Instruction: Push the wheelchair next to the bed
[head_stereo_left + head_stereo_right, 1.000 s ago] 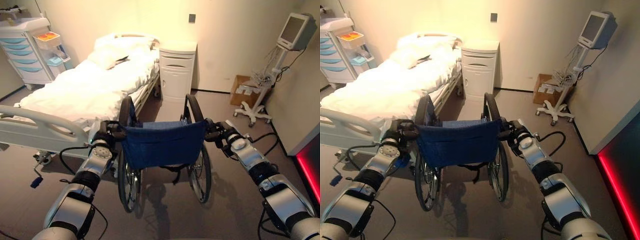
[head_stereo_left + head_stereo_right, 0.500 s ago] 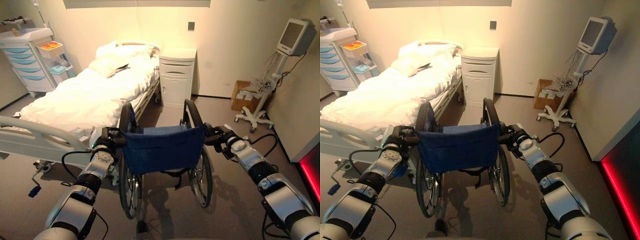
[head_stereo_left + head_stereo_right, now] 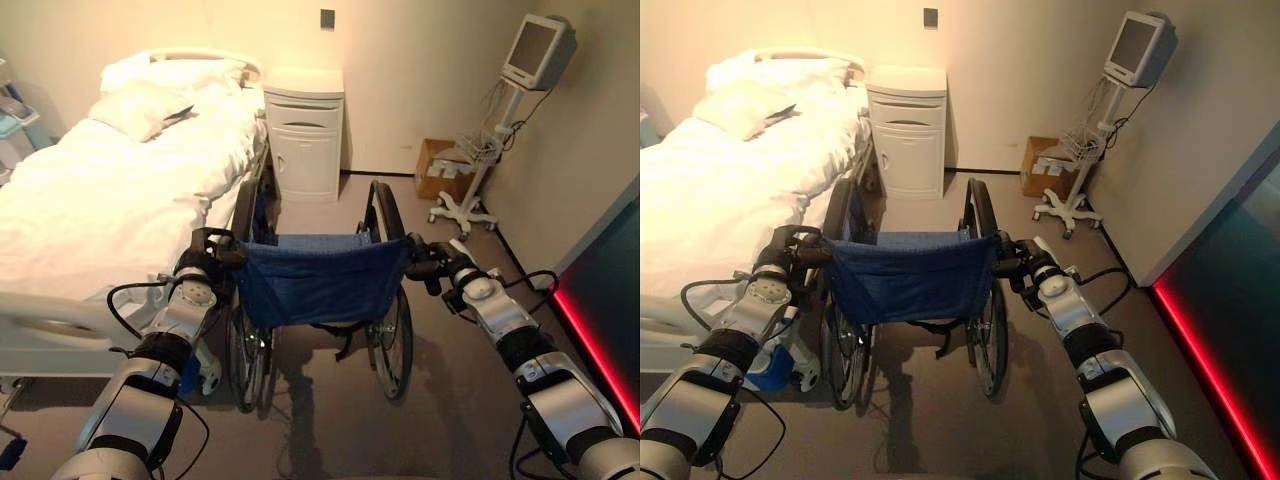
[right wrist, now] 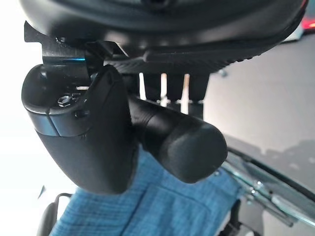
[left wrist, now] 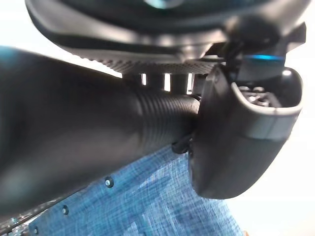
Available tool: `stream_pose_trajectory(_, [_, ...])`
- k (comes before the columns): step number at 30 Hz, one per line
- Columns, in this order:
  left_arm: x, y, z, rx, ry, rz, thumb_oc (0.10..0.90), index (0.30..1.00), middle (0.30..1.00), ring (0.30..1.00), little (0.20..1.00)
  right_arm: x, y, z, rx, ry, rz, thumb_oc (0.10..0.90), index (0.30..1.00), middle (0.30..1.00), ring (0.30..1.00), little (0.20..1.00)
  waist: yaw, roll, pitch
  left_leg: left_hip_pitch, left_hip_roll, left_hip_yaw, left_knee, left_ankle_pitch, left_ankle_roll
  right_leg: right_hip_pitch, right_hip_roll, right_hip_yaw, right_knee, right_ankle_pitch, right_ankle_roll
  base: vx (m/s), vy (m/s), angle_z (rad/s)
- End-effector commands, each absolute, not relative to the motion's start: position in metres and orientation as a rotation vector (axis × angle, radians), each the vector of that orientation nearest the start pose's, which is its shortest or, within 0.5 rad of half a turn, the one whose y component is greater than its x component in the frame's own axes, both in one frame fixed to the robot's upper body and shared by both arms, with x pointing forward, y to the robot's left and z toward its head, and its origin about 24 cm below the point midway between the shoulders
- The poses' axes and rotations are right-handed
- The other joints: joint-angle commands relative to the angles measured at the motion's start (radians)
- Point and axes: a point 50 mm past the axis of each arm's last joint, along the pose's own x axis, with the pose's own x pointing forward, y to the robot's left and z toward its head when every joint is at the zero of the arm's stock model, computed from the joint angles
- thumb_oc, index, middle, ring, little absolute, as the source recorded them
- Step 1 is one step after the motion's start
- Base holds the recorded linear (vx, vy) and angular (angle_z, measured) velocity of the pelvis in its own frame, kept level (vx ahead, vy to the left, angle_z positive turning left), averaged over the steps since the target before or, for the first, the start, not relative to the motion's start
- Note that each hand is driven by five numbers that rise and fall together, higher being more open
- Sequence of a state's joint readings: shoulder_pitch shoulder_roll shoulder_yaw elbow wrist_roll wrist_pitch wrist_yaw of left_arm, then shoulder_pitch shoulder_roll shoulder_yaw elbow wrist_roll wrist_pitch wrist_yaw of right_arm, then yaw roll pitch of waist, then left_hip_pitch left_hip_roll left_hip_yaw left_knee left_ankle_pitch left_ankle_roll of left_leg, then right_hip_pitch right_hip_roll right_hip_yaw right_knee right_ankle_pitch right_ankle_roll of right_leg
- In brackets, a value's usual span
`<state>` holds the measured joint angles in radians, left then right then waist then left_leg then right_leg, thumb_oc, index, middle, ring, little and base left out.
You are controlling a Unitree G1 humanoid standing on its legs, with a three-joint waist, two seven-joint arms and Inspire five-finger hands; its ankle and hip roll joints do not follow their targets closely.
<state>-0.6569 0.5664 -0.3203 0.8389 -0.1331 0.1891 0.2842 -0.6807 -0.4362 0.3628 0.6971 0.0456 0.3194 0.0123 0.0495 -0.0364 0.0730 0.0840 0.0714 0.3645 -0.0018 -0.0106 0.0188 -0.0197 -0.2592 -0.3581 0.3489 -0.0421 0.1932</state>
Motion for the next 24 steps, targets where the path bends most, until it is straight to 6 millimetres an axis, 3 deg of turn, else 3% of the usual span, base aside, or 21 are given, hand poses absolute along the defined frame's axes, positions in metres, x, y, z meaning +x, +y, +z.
stream_pose_trajectory(1, [0.327, 0.254, 0.004, 0.602, 0.586, 0.220, 0.400, 0.300, 0.300, 0.300, 0.300, 0.332, -0.195, 0.008, -0.817, 0.556, 0.265, 0.400, 0.300, 0.300, 0.300, 0.300, -0.009, 0.025, 0.014, -0.036, -0.061, -0.013, -0.071, 0.062, -0.026, 0.039, 0.084, 0.011, 0.126, 0.044, 0.014, 0.23, 0.090, -0.14])
stream_pose_trajectory(5, [0.326, 0.256, 0.006, 0.608, 0.569, 0.239, 0.400, 0.300, 0.300, 0.300, 0.300, 0.332, -0.188, 0.010, -0.820, 0.542, 0.271, 0.400, 0.300, 0.300, 0.300, 0.300, -0.022, 0.020, 0.032, 0.023, -0.060, 0.006, -0.082, 0.037, -0.039, -0.032, 0.051, -0.036, 0.002, 0.099, 0.011, 0.25, 0.007, -0.15])
stream_pose_trajectory(7, [0.329, 0.254, 0.011, 0.621, 0.540, 0.214, 0.400, 0.300, 0.300, 0.300, 0.300, 0.333, -0.190, 0.012, -0.812, 0.549, 0.250, 0.400, 0.300, 0.300, 0.300, 0.300, -0.042, 0.018, 0.052, 0.066, -0.064, 0.006, -0.084, -0.012, -0.027, -0.139, -0.019, -0.040, -0.082, 0.228, 0.027, 0.28, -0.073, 0.04])
stream_pose_trajectory(9, [0.331, 0.249, 0.013, 0.631, 0.522, 0.180, 0.400, 0.300, 0.300, 0.300, 0.300, 0.332, -0.195, 0.011, -0.802, 0.558, 0.225, 0.400, 0.300, 0.300, 0.300, 0.300, -0.050, 0.015, 0.065, 0.090, -0.071, -0.009, -0.082, -0.054, -0.013, -0.200, -0.065, -0.027, -0.122, 0.291, 0.046, 0.28, -0.109, 0.39])
stream_pose_trajectory(13, [0.336, 0.241, 0.014, 0.652, 0.483, 0.109, 0.400, 0.300, 0.300, 0.300, 0.300, 0.332, -0.204, 0.013, -0.771, 0.580, 0.162, 0.400, 0.300, 0.300, 0.300, 0.300, -0.060, 0.015, 0.086, 0.083, -0.061, -0.034, 0.004, -0.124, -0.002, -0.246, -0.086, 0.014, -0.267, 0.295, 0.049, 0.35, -0.220, 0.60])
stream_pose_trajectory(15, [0.336, 0.240, 0.015, 0.658, 0.475, 0.099, 0.400, 0.300, 0.300, 0.300, 0.300, 0.332, -0.204, 0.014, -0.758, 0.585, 0.152, 0.400, 0.300, 0.300, 0.300, 0.300, -0.059, 0.008, 0.090, 0.075, -0.061, -0.031, 0.055, -0.161, 0.002, -0.224, -0.079, 0.004, -0.251, 0.300, 0.050, 0.30, -0.229, 0.70])
stream_pose_trajectory(17, [0.333, 0.238, 0.011, 0.638, 0.471, 0.102, 0.400, 0.300, 0.300, 0.300, 0.300, 0.331, -0.204, 0.012, -0.723, 0.597, 0.138, 0.400, 0.300, 0.300, 0.300, 0.300, -0.063, -0.015, 0.077, 0.047, -0.075, -0.030, 0.211, -0.235, 0.001, -0.186, -0.045, -0.010, -0.231, 0.259, 0.037, 0.37, -0.233, 0.90])
stream_pose_trajectory(18, [0.333, 0.237, 0.009, 0.627, 0.473, 0.107, 0.400, 0.300, 0.300, 0.300, 0.300, 0.330, -0.205, 0.010, -0.717, 0.605, 0.139, 0.400, 0.300, 0.300, 0.300, 0.300, -0.065, -0.016, 0.075, 0.044, -0.080, -0.033, 0.230, -0.245, 0.001, -0.181, -0.032, -0.008, -0.215, 0.242, 0.032, 0.39, -0.155, 0.71])
stream_pose_trajectory(19, [0.331, 0.236, 0.006, 0.601, 0.483, 0.116, 0.400, 0.300, 0.300, 0.300, 0.300, 0.328, -0.207, 0.007, -0.715, 0.617, 0.146, 0.400, 0.300, 0.300, 0.300, 0.300, -0.068, -0.016, 0.068, 0.046, -0.085, -0.046, 0.289, -0.235, -0.011, -0.175, -0.005, -0.003, -0.182, 0.211, 0.013, 0.28, -0.109, 0.54])
stream_pose_trajectory(20, [0.328, 0.235, 0.002, 0.592, 0.496, 0.123, 0.400, 0.300, 0.300, 0.300, 0.300, 0.326, -0.208, 0.004, -0.721, 0.624, 0.160, 0.400, 0.300, 0.300, 0.300, 0.300, -0.075, -0.022, 0.057, 0.034, -0.088, -0.051, 0.325, -0.148, -0.037, -0.148, 0.035, -0.003, -0.191, 0.173, -0.024, 0.27, -0.113, 0.56])
stream_pose_trajectory(21, [0.327, 0.235, 0.000, 0.587, 0.501, 0.129, 0.400, 0.300, 0.300, 0.300, 0.300, 0.326, -0.209, 0.003, -0.724, 0.626, 0.166, 0.400, 0.300, 0.300, 0.300, 0.300, -0.077, -0.023, 0.053, 0.030, -0.077, -0.044, 0.368, -0.111, -0.055, -0.132, 0.054, -0.008, -0.198, 0.157, -0.039, 0.32, -0.136, 0.75])
stream_pose_trajectory(22, [0.323, 0.235, -0.004, 0.555, 0.513, 0.152, 0.400, 0.300, 0.300, 0.300, 0.300, 0.328, -0.212, 0.004, -0.737, 0.629, 0.186, 0.400, 0.300, 0.300, 0.300, 0.300, -0.082, -0.027, 0.041, 0.016, -0.038, -0.015, 0.468, -0.019, -0.109, -0.079, 0.097, -0.029, -0.235, 0.123, -0.079, 0.40, -0.125, 0.54])
stream_pose_trajectory(24, [0.321, 0.234, -0.008, 0.509, 0.519, 0.180, 0.400, 0.300, 0.300, 0.300, 0.300, 0.330, -0.216, 0.006, -0.757, 0.631, 0.196, 0.400, 0.300, 0.300, 0.300, 0.300, -0.085, -0.028, 0.033, -0.031, -0.002, -0.013, 0.557, 0.070, -0.158, -0.012, 0.137, -0.018, -0.271, 0.081, -0.119, 0.38, -0.084, -0.05])
